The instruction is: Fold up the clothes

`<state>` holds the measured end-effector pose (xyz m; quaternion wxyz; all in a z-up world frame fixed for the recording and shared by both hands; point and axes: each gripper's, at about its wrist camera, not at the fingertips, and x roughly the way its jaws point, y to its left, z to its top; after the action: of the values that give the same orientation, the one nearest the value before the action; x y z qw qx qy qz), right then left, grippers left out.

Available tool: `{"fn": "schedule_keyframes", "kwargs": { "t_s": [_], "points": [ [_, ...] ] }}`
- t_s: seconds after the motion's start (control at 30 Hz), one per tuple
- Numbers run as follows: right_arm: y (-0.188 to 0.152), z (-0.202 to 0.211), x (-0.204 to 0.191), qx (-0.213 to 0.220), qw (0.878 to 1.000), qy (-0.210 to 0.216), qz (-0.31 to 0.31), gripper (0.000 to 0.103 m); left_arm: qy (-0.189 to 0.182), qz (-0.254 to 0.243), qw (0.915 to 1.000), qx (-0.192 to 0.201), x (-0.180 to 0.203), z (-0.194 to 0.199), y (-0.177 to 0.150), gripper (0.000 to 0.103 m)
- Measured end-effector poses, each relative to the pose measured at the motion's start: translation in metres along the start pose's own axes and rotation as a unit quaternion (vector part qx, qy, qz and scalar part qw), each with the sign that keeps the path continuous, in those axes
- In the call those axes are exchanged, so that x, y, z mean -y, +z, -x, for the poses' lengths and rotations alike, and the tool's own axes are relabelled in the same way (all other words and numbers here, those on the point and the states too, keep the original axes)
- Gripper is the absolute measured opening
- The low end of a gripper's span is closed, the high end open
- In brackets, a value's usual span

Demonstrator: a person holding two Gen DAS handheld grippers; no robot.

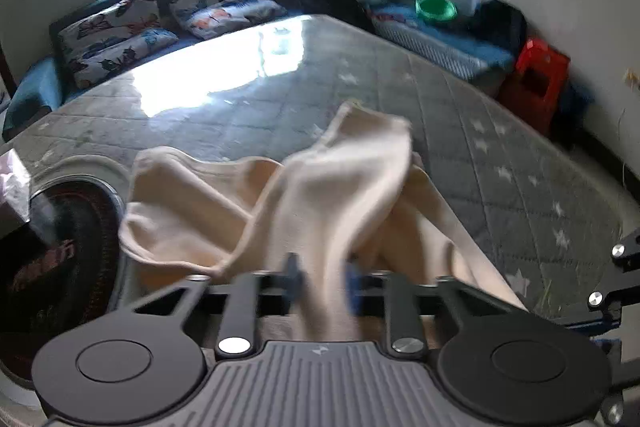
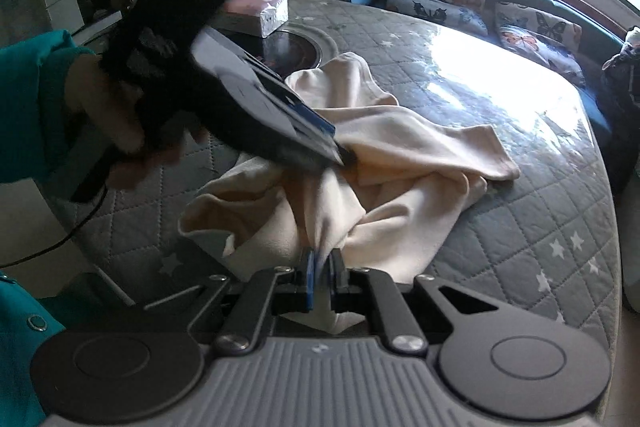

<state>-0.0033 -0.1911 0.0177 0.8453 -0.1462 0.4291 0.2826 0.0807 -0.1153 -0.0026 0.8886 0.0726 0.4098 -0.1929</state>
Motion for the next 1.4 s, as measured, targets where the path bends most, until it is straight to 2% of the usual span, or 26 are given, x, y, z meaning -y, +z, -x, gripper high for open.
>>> {"fn": "schedule_keyframes", "kwargs": {
  "t_s": [0.13,0.3,0.43,0.53,0.67,0.73,0.83,0.97,1.07,1.13,1.3,1.33,1.37,1.4],
  "points": [
    [-0.002,0.002,0.005,0.002,1.0,-0.012,-0.007,0.006,0.021,0.033,0.9985,0.037,-0.031,0.027,0.0,0.008],
    [-0.003,0.001,0.016,-0.004,0.999,-0.029,-0.018,0.006,0.083,0.077,0.9909,0.072,-0.082,0.076,-0.025,0.006],
    [-0.001,0.002,0.022,-0.003,0.999,-0.024,-0.026,0.009,0.074,0.073,0.9922,0.067,-0.082,0.077,-0.025,0.007],
    [0.008,0.005,0.024,0.01,0.999,-0.021,-0.03,0.015,0.068,0.071,0.9932,0.064,-0.082,0.078,-0.026,0.02],
    [0.02,0.009,0.033,0.026,0.998,-0.026,-0.046,0.016,0.058,0.066,0.9944,0.059,-0.08,0.079,-0.026,0.052],
    [0.019,0.009,0.038,0.028,0.998,-0.029,-0.052,0.016,0.044,0.043,0.9961,0.064,-0.063,0.074,-0.019,0.057],
    [0.014,0.008,0.042,0.028,0.997,-0.027,-0.063,0.019,0.003,0.008,0.9982,0.059,-0.034,0.055,-0.003,0.063],
    [0.0,0.004,0.033,0.03,0.998,-0.002,-0.061,0.022,-0.041,-0.02,0.9984,0.035,0.003,0.02,0.014,0.064],
    [-0.006,0.004,0.029,0.032,0.997,0.01,-0.063,0.024,-0.053,-0.033,0.9979,0.019,0.022,-0.003,0.023,0.064],
    [-0.009,0.003,0.029,0.036,0.997,0.012,-0.062,0.029,-0.061,-0.041,0.9972,0.01,0.034,-0.019,0.028,0.063],
    [-0.013,-0.004,0.03,0.036,0.997,0.025,-0.061,0.03,-0.046,-0.05,0.9977,-0.004,0.049,-0.048,0.039,0.062],
    [-0.014,-0.005,0.03,0.035,0.997,0.026,-0.059,0.03,-0.043,-0.053,0.9976,-0.009,0.051,-0.053,0.039,0.054],
    [-0.014,-0.006,0.03,0.035,0.997,0.027,-0.057,0.03,-0.041,-0.055,0.9975,-0.015,0.052,-0.058,0.039,0.041],
    [-0.014,-0.006,0.031,0.034,0.997,0.028,-0.056,0.03,-0.038,-0.057,0.9974,-0.019,0.053,-0.062,0.039,0.035]
  ]
}}
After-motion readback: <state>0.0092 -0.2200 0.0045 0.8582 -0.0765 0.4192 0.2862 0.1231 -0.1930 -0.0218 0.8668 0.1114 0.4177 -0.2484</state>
